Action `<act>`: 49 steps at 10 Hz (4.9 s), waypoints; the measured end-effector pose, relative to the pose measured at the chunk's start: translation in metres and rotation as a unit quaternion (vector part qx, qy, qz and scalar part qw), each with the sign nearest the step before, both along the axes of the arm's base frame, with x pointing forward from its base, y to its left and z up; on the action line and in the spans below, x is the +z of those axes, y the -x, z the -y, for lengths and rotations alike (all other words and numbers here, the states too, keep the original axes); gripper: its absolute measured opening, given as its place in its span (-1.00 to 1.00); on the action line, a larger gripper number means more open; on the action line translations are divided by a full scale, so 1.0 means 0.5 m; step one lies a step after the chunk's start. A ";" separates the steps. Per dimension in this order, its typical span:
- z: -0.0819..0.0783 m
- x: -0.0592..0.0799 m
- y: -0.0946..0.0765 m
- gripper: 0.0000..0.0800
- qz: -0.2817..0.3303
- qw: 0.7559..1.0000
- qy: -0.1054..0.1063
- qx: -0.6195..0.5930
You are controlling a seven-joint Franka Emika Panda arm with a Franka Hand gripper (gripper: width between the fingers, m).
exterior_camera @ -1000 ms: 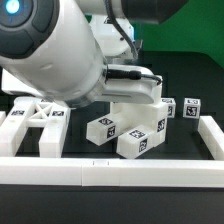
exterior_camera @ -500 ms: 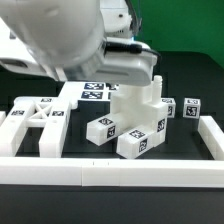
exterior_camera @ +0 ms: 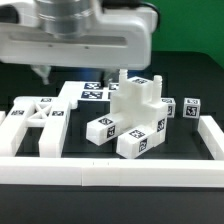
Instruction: Assemble chair
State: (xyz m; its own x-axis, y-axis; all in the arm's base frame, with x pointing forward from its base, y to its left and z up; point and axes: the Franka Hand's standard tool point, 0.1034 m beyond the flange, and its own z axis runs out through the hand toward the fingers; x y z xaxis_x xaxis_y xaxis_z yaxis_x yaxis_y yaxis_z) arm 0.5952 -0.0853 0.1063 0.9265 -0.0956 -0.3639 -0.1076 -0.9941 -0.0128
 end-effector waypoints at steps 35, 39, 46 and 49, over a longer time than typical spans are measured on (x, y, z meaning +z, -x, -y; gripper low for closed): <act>0.054 -0.202 0.049 0.34 0.142 0.987 0.012 0.071; 0.058 -0.201 0.049 -0.29 0.142 0.987 0.013 0.070; 0.032 -0.055 0.028 -0.29 0.149 0.986 -0.013 0.074; 0.018 0.012 0.016 -0.29 0.153 0.986 -0.023 0.061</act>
Offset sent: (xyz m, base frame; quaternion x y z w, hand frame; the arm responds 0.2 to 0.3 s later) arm 0.0000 0.0000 0.0000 0.0000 0.1938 0.0000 0.9810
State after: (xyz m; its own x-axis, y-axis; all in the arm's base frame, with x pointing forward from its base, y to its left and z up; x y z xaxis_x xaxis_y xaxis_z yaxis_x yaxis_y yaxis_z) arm 0.5872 -0.0941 0.1125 0.9972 0.0344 -0.0666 0.0295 -0.9970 -0.0720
